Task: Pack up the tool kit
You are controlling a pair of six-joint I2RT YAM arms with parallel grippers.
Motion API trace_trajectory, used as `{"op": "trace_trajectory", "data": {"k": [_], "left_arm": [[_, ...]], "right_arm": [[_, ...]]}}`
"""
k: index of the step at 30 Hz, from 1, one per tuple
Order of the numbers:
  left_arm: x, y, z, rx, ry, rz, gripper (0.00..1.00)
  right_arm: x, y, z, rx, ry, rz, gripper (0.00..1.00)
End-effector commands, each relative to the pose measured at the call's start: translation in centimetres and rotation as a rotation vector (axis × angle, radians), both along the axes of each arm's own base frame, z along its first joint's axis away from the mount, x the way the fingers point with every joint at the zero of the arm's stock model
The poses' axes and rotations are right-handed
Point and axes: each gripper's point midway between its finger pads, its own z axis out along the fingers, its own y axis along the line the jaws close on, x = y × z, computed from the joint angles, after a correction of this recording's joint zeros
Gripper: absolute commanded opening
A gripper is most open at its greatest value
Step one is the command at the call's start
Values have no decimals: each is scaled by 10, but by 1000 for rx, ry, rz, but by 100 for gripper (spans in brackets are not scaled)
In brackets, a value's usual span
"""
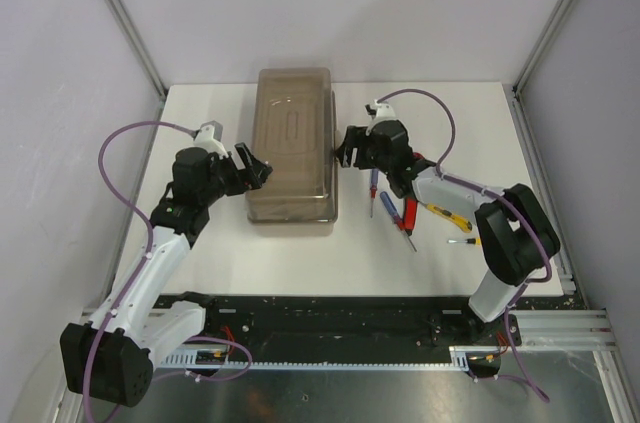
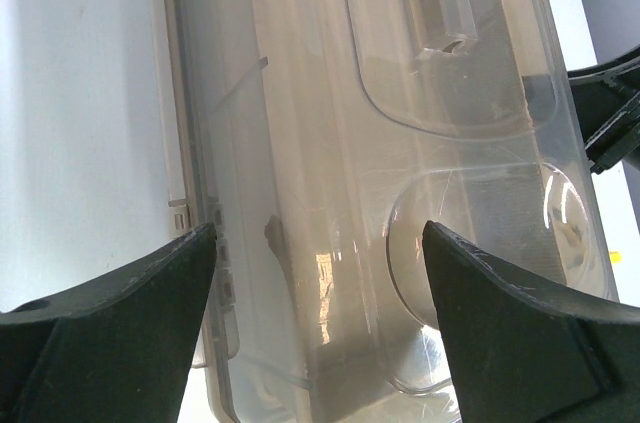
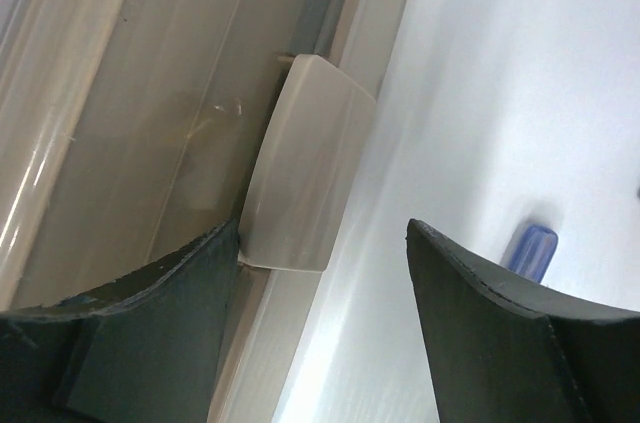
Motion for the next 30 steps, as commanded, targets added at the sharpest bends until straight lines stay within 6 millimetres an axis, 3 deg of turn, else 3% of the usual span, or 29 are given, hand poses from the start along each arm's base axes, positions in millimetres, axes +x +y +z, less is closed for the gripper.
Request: {"op": "trace_trajectory", "data": {"k": [1, 6, 11, 20, 30], "left_arm": [[-5, 9, -13, 70, 32, 14, 88], [-5, 18, -15, 93, 37, 61, 86], [-3, 21, -14, 107, 36, 71, 86], [-3, 17, -10, 96, 31, 50, 87], [-4, 17, -9, 95, 26, 46, 87]], "right_arm": [[6, -30, 8, -128, -33, -124, 72], [10, -51, 20, -149, -53, -190, 72], [10, -55, 28, -144, -61, -196, 72], [-22, -11, 24, -146, -105, 158, 71], [-29, 6, 16, -156, -130, 235, 65]]}}
